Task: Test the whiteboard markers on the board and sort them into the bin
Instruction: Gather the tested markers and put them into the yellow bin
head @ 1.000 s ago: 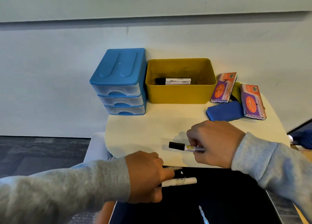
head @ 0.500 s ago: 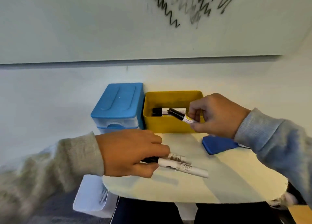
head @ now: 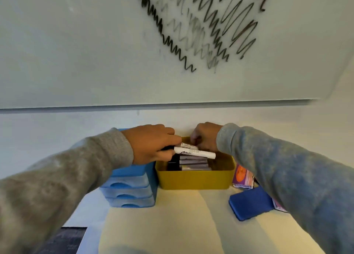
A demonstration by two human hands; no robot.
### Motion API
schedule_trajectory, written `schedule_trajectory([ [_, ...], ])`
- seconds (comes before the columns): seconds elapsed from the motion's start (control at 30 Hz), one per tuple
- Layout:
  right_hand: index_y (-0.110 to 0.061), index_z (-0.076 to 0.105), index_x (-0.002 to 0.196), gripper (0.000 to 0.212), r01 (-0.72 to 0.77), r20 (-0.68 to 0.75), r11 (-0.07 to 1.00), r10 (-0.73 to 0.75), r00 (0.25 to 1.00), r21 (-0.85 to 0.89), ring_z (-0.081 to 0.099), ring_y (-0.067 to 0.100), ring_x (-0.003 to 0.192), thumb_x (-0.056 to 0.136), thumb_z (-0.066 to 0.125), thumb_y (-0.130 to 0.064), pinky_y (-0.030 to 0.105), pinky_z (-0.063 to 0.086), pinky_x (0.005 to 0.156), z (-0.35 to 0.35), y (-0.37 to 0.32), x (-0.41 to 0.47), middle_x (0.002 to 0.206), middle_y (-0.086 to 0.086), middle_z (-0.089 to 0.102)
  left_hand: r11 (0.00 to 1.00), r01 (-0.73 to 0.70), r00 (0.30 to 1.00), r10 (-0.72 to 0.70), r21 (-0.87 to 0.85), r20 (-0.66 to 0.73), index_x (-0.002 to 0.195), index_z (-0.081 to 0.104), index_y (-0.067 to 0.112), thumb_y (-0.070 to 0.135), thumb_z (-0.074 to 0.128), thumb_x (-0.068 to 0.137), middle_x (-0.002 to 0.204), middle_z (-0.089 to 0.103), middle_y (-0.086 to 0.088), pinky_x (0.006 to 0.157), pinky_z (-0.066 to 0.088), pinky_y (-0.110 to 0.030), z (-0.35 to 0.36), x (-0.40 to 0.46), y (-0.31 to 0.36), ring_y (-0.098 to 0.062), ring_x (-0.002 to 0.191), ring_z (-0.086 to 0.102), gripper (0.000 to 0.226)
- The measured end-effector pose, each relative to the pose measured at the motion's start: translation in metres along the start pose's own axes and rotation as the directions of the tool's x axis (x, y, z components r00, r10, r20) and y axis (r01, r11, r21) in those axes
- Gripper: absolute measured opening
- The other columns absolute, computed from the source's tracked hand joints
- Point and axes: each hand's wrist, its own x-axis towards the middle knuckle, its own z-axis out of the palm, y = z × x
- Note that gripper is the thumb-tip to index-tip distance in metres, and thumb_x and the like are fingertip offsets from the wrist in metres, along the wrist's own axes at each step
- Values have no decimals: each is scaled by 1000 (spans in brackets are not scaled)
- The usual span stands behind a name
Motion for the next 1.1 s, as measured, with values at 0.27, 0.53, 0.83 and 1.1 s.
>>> schedule_trajectory([
  [0.27,-28,73,119,29,45,91,936,-81,993,349,67,7,102,90,72,-21,25,51,96,-3,24,-16,108,-13,74,995,-46,999,46,-84,0,111,55,26,37,43,103,99,52,6,82,44,-37,17,32,-14,-13,90,43,18],
  [0.53,-19,77,105,14,11,7,974,-13,1000,228,62,7,61,93,69,-19,23,51,61,8,31,-24,87,-6,73,993,-59,994,50,-100,-96,116,59,26,40,43,103,119,47,7,89,39,-31,14,35,-19,-11,101,39,25],
  [0.83,-21,74,106,26,-127,49,992,128,991,-26,68,18,51,94,58,-5,35,64,65,12,14,-17,83,0,69,994,103,993,-105,39,49,124,59,29,42,41,104,102,41,7,83,28,-29,7,35,-16,-12,97,31,30],
  [1.1,-18,74,95,10,-149,-82,988,153,985,50,70,17,52,94,65,-17,31,61,67,-8,23,-43,82,1,74,986,159,973,-148,-50,177,125,64,17,37,50,102,106,53,1,81,43,-30,24,58,7,-16,96,52,33],
])
